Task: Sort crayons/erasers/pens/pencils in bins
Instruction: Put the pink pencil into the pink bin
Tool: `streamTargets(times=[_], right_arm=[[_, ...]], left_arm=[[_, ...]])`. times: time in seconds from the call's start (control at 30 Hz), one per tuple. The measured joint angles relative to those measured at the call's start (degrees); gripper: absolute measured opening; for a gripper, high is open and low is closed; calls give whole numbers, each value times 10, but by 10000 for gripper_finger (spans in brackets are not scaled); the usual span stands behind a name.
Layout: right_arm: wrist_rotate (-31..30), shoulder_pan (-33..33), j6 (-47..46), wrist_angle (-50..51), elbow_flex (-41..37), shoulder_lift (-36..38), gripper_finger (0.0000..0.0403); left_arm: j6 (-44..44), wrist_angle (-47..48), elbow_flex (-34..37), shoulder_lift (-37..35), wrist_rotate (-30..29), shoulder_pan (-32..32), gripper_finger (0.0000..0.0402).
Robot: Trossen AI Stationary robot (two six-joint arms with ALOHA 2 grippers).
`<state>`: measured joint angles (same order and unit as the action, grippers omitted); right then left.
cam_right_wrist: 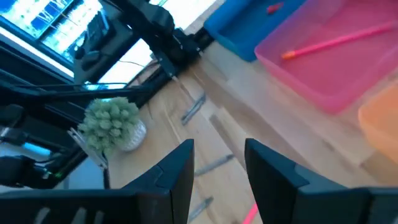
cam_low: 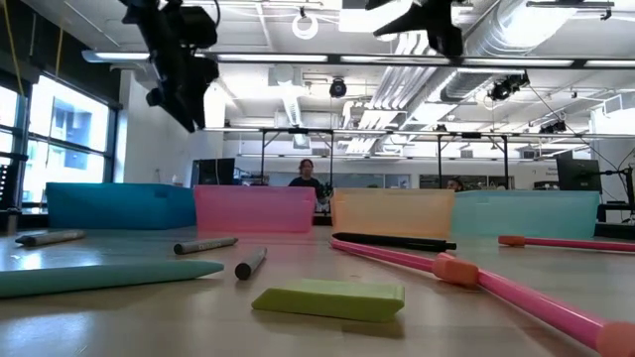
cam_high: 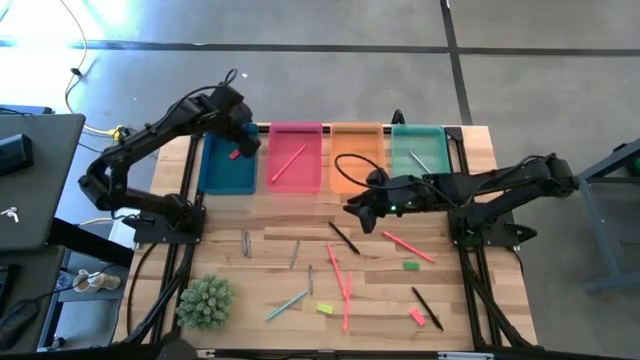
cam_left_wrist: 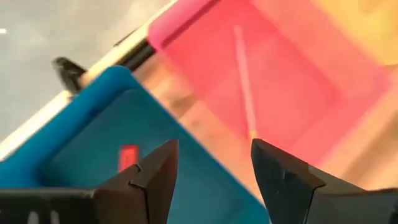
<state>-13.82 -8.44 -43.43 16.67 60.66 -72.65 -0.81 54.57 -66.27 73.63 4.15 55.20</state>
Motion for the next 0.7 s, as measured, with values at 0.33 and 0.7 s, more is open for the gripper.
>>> streamTargets(times=[0.33,0.7], right_arm=[[-2,-30,-30,247,89,-52,135],[37,-63,-30,349,79,-98,135]], left_arm=[[17,14,18,-44,12,-49,193],[21,28,18,-46,11,-120,193]])
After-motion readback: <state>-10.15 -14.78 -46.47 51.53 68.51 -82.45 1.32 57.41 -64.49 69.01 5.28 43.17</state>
